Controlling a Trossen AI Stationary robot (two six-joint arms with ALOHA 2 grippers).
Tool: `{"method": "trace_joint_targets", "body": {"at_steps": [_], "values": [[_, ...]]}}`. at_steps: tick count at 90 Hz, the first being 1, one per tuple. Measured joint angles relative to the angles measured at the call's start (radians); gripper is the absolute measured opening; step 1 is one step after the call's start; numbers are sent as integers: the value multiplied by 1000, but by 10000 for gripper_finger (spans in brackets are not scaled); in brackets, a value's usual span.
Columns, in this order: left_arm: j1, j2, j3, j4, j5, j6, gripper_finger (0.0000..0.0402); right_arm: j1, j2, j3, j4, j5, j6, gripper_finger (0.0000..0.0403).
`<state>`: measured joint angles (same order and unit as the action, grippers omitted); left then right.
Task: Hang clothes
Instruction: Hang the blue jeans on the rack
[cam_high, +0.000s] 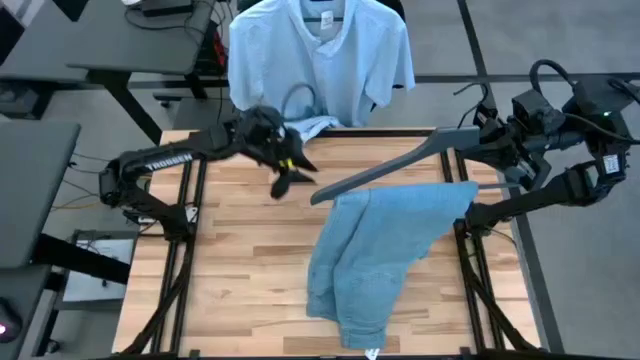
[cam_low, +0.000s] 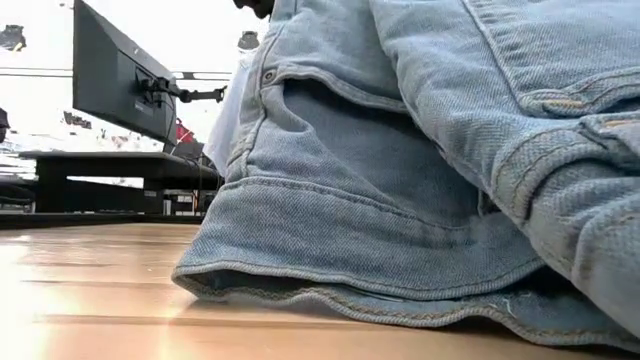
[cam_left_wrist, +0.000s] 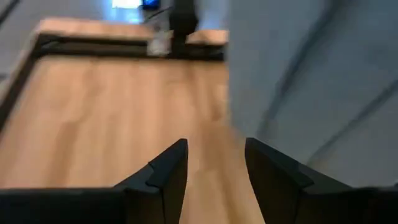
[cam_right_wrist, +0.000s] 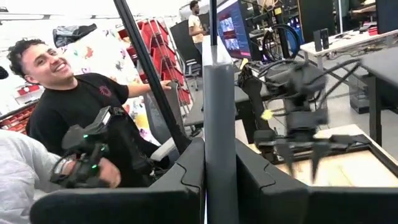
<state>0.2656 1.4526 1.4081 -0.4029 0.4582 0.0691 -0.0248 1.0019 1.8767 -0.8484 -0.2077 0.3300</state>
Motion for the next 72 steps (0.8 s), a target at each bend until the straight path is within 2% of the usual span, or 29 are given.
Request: {"method": "trace_joint_targets", "body": {"at_steps": [18,27,35,49,55,62,72], "values": [[-104,26,0,86,36,-77,143,-25,-1,0,4,17,10,29],[-108,13,0,75,0,-106,143,-51,17,0,-11,44,-21,29],[-89,-33,15,-42,-160,-136,143,-84,40,0,-16,50,-68,29],[-50,-135,93,-288,-653,-167,143,-182,94,0,-19,52,-220,29],[-36,-165,132,-342,-777,-189,143,-223,118,0,-28,52,-287,29],[-20,-205,179,-358,-768,-214,143,-260,153,1,-64,39,-351,29],[-5,-238,255,-305,-617,-251,143,-281,201,0,-133,13,-412,29]]}}
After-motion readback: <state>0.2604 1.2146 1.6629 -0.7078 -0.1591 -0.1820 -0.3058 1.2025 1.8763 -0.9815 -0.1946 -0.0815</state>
